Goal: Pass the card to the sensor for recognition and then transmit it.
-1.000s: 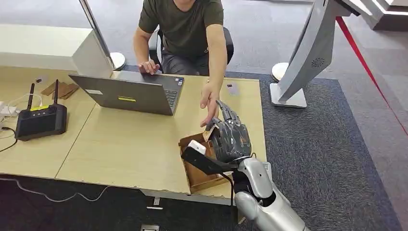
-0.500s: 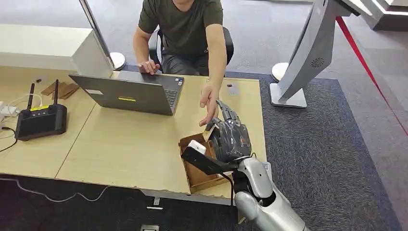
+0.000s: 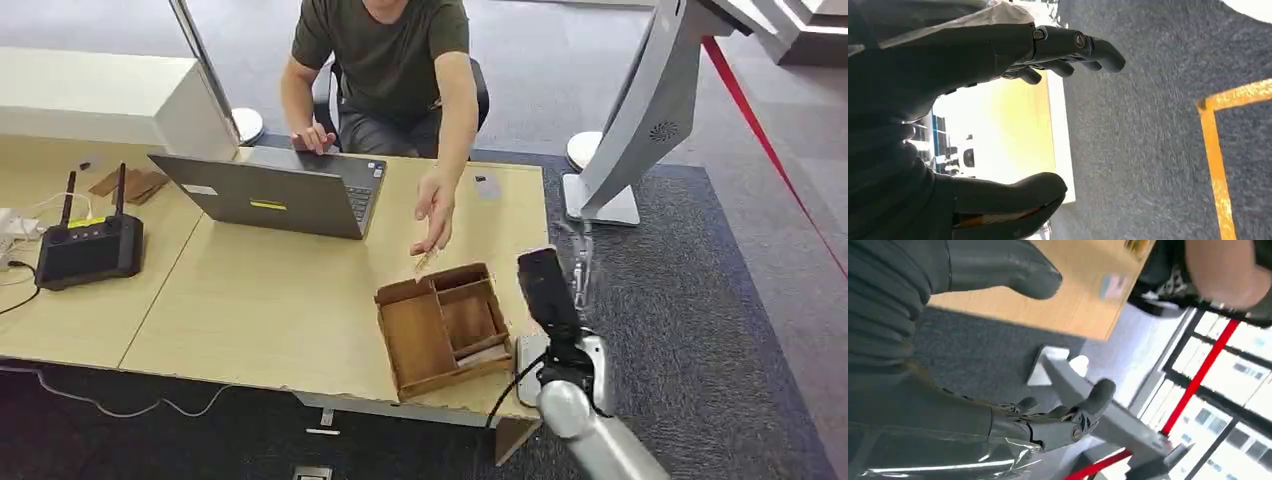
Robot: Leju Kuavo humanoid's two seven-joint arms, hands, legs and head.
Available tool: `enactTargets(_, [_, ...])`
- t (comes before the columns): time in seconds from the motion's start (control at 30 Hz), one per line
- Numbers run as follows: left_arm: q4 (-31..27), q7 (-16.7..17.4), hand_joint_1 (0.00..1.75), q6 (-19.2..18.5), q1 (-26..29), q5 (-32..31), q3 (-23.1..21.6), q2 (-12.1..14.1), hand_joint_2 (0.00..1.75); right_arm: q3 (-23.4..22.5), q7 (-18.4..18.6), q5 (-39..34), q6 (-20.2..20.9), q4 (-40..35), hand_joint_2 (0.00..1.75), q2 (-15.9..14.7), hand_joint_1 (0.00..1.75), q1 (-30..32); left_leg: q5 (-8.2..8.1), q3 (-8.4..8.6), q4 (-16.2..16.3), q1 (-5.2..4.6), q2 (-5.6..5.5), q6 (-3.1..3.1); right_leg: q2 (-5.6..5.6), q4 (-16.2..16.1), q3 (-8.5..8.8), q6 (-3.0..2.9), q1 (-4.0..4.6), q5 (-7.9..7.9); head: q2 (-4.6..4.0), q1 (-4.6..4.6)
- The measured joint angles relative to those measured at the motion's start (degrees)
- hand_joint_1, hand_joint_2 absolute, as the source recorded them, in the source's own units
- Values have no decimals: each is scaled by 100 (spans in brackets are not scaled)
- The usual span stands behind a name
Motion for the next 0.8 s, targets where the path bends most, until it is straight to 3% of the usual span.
enactTargets(0.1, [0, -4, 0, 17, -54, -4, -57, -7, 175, -194, -70, 190, 0, 172, 175, -61, 0, 33, -4, 5, 0, -6, 51, -1, 49, 0, -17, 1, -5, 15, 0, -11])
enactTargets(0.3, [-20, -28, 0, 17, -61, 9, -116, -37, 175, -386, 517, 1366, 20, 360, 175, -109, 0, 9, -3, 1, 0, -4, 44, -3, 37, 2, -16, -2, 7, 9, 0, -11])
enactTargets(0.4, [-26, -112, 0, -15, -64, 31, -146, -44, 175, -215, 1011, 2292, 269, 443, 175, -137, 0, -168, -2, 0, 0, -4, 44, -4, 37, 7, -17, -4, 7, 8, 0, -7])
enactTargets(0.53, [-28, -210, 0, -35, -65, 52, -151, -46, 175, 245, 1299, 3209, 966, 482, 175, -100, 0, -482, 1, 1, 0, 1, 42, -8, 35, 12, -16, -7, 9, 6, 0, -9])
enactTargets(0.8, [-33, -216, 0, -55, -70, 35, -168, -46, 175, 785, 1330, 3205, 1154, 483, 175, 11, 0, -702, 2, 1, 0, 7, 39, -9, 28, 12, -15, -9, 7, 5, 0, -9])
